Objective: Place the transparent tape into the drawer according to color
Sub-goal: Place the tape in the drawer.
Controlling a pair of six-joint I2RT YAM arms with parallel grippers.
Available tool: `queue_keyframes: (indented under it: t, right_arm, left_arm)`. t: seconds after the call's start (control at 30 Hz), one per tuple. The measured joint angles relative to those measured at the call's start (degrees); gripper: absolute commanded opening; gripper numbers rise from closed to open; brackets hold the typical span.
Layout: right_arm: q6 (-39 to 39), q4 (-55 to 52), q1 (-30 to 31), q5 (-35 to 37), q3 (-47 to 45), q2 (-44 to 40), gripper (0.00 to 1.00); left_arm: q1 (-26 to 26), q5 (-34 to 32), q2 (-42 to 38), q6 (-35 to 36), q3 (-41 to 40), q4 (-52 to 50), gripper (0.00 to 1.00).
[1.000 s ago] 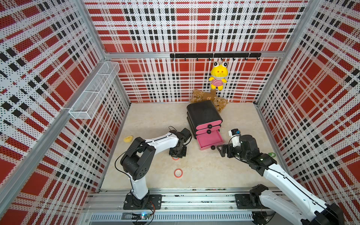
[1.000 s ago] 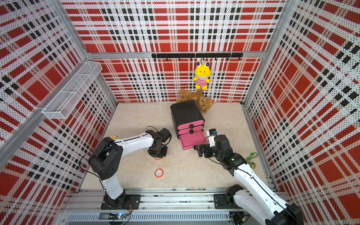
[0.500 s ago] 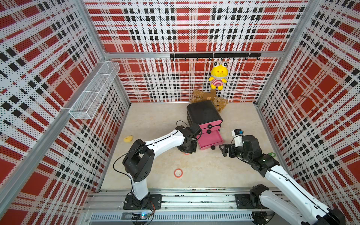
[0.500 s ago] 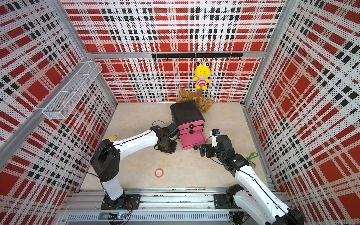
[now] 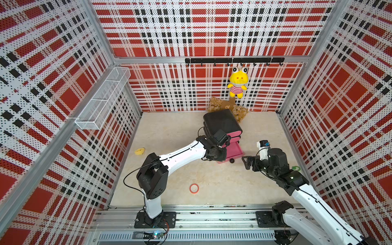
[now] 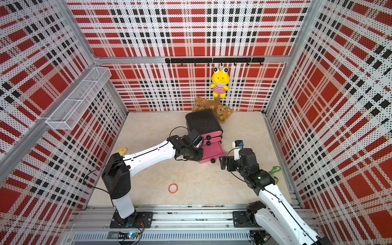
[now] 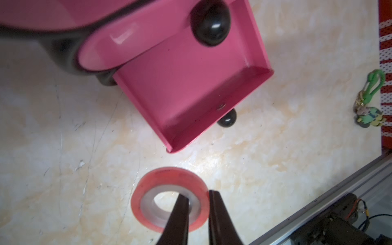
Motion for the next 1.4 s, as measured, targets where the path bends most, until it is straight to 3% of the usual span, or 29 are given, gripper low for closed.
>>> queue_keyframes:
  t: [0.47, 0.5, 0.63, 0.8, 1.07, 1.27, 1.4]
  right_arm:
    - [0.0, -0.9, -0.4, 0.4, 0.0, -1.8, 1.00]
    - [0.0, -0.9, -0.4, 0.4, 0.0, -1.8, 1.00]
    - [0.0, -1.0, -0.4, 0.4, 0.0, -1.8, 1.00]
    - [0.0, -1.1, -0.4, 0.3, 0.0, -2.2, 1.00]
    - [0.0, -1.1, -0.4, 0.0, 0.0, -2.3, 1.00]
    - [0.0, -1.1, -0.4, -0.5, 0.0, -2.1, 1.00]
    - [0.0, -1.1, -0.5, -1.4, 0.0, -1.8, 1.00]
  left_arm:
    - [-0.4, -2.3, 10.8, 1.1, 7.5, 4.4, 0.00]
    - [-0.5, -2.8, 11.2, 1.3, 8.0, 4.6, 0.02]
    - [-0.8, -4.4, 12.2, 1.8, 9.1, 5.2, 0.28]
    - [-1.3, -6.9, 12.5, 2.1, 9.1, 5.2, 0.47]
    - [-1.9, -8.7, 12.6, 2.2, 9.2, 4.3, 0.55]
    - [-3.3, -8.8, 11.9, 2.4, 9.3, 1.9, 0.71]
    - [-5.6, -8.2, 7.5, 1.7, 7.0, -0.8, 0.80]
